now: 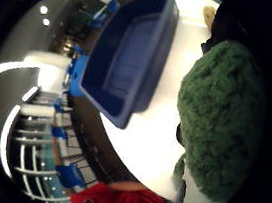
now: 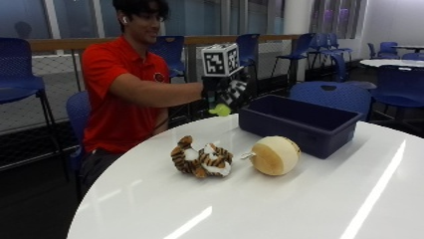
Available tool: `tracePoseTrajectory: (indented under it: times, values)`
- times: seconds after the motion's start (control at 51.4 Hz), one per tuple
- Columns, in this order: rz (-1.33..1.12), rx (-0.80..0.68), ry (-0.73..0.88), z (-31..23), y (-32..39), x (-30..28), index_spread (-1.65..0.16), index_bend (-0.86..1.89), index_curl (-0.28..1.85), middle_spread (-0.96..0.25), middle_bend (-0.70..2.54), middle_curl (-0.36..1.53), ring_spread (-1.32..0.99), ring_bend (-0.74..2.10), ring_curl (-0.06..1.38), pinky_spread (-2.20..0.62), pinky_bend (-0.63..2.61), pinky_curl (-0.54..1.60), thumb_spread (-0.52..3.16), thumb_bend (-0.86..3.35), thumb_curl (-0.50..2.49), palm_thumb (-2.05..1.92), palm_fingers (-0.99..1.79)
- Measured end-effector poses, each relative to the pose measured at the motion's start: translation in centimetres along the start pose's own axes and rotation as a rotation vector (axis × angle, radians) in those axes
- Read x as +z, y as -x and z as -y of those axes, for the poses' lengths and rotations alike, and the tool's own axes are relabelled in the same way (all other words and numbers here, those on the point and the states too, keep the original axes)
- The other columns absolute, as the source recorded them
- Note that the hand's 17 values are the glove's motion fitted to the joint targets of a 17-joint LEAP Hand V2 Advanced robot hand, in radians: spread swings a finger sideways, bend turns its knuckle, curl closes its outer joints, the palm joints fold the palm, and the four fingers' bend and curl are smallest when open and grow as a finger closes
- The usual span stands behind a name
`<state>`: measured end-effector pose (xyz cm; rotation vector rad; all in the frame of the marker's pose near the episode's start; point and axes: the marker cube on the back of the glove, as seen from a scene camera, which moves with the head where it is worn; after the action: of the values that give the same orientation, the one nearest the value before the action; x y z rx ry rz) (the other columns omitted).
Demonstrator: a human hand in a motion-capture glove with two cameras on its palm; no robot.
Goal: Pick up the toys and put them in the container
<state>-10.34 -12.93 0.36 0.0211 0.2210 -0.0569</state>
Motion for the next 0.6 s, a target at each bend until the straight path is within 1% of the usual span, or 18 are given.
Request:
tracePoseTrajectory:
  times: [0.097, 0.214, 0.272, 0.331, 0.389, 0.525, 0.584, 0.603]
  values:
    - [-0.007, -0.059, -0.081, 4.0, 3.8, -3.9, -0.43, 0.5, 0.52, -0.44, 0.8, 0.6, -0.54, 1.1, 0.56, -0.4, 1.0, 0.48, 0.63, 0.35, 0.71, 0.74, 0.92]
    - [0.042, -0.167, -0.09, 8.1, 10.3, -7.3, -0.43, 0.53, 0.58, -0.44, 0.84, 0.66, -0.54, 1.13, 0.59, -0.4, 1.02, 0.5, 0.54, 0.35, 0.77, 0.73, 0.88]
    - [0.037, -0.137, -0.101, 10.2, 12.2, -7.9, -0.43, 0.55, 0.61, -0.45, 0.86, 0.69, -0.55, 1.14, 0.61, -0.4, 1.04, 0.51, 0.5, 0.35, 0.79, 0.72, 0.86]
    - [0.036, -0.092, -0.096, 12.0, 13.6, -7.9, -0.43, 0.57, 0.64, -0.45, 0.87, 0.71, -0.55, 1.15, 0.62, -0.41, 1.05, 0.52, 0.47, 0.35, 0.82, 0.71, 0.84]
    - [0.039, -0.077, -0.09, 13.2, 14.8, -7.2, -0.43, 0.59, 0.67, -0.45, 0.88, 0.74, -0.56, 1.16, 0.64, -0.41, 1.06, 0.52, 0.45, 0.34, 0.83, 0.69, 0.81]
    - [0.036, -0.112, -0.063, 13.7, 16.4, -4.9, -0.43, 0.59, 0.74, -0.45, 0.89, 0.79, -0.56, 1.17, 0.66, -0.41, 1.09, 0.53, 0.4, 0.32, 0.87, 0.65, 0.75]
    - [0.031, -0.137, -0.023, 13.4, 16.2, -4.0, -0.43, 0.51, 0.74, -0.45, 0.87, 0.8, -0.56, 1.18, 0.68, -0.41, 1.13, 0.54, 0.41, 0.27, 0.88, 0.61, 0.66]
    - [0.031, -0.149, -0.008, 13.3, 16.0, -3.8, -0.43, 0.4, 0.71, -0.45, 0.8, 0.78, -0.55, 1.16, 0.67, -0.41, 1.19, 0.56, 0.45, 0.24, 0.87, 0.56, 0.51]
